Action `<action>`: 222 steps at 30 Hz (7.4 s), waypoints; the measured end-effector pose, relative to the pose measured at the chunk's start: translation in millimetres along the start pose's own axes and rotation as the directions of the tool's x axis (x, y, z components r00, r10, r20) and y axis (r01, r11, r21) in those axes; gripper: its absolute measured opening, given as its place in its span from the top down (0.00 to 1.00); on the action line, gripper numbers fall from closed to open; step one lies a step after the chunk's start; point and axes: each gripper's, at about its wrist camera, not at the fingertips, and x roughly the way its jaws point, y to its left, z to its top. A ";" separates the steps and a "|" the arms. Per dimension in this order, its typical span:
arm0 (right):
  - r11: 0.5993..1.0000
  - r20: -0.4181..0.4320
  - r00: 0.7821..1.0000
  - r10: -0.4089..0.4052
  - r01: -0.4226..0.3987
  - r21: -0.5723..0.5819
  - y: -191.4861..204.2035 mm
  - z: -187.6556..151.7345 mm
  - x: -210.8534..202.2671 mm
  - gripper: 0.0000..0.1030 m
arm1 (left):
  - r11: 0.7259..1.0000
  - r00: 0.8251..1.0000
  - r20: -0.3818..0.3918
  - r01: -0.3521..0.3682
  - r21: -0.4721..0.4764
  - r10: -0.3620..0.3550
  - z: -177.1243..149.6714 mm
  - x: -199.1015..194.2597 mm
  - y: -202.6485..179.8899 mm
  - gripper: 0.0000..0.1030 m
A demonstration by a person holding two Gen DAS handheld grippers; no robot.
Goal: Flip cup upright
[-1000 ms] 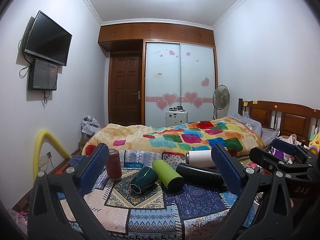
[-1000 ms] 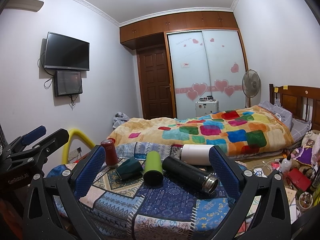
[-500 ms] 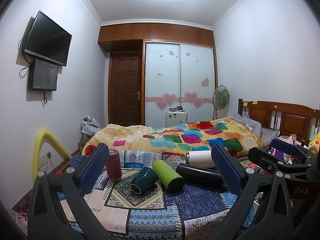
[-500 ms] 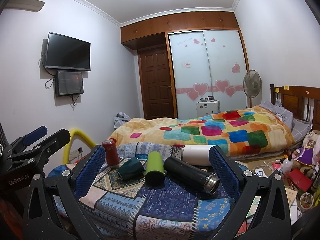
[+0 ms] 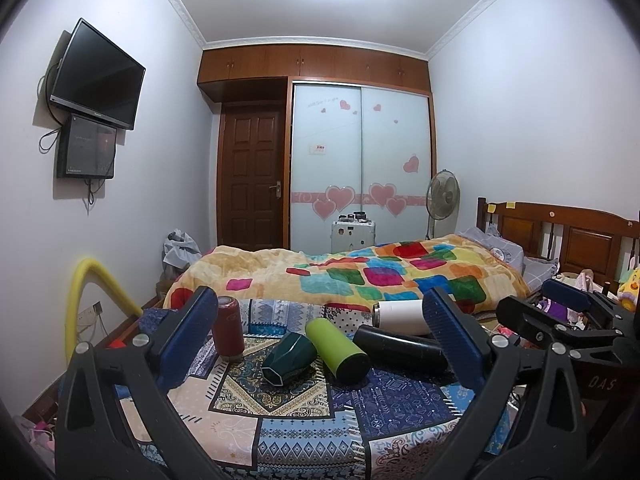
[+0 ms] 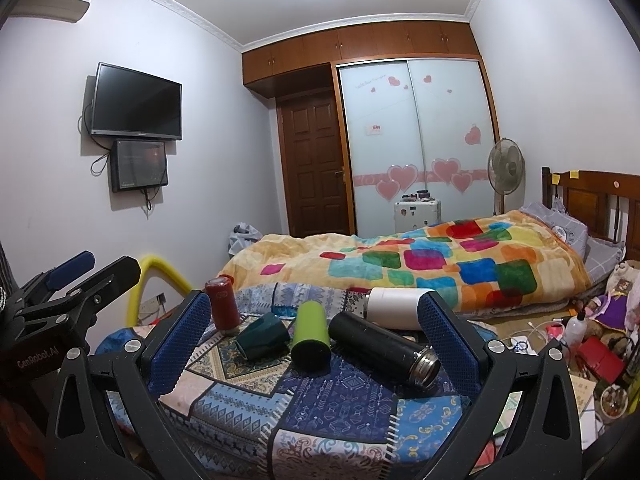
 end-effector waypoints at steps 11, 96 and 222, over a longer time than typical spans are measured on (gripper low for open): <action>1.000 -0.018 1.000 -0.004 0.004 -0.002 -4.7 -3.5 8.9 0.00 | 1.000 1.000 -0.014 0.003 0.004 -0.003 -5.6 9.9 2.7 0.00; 1.000 -0.263 0.964 -0.029 0.026 -0.017 -35.0 -53.3 94.7 0.00 | 0.925 0.688 -0.672 0.379 0.013 -0.273 -116.6 197.9 -5.1 0.31; 0.995 -0.454 0.887 0.082 -0.098 -0.012 -2.9 -73.9 190.3 0.30 | 0.988 0.909 -0.392 0.153 -0.005 -0.142 -101.5 137.6 50.5 0.01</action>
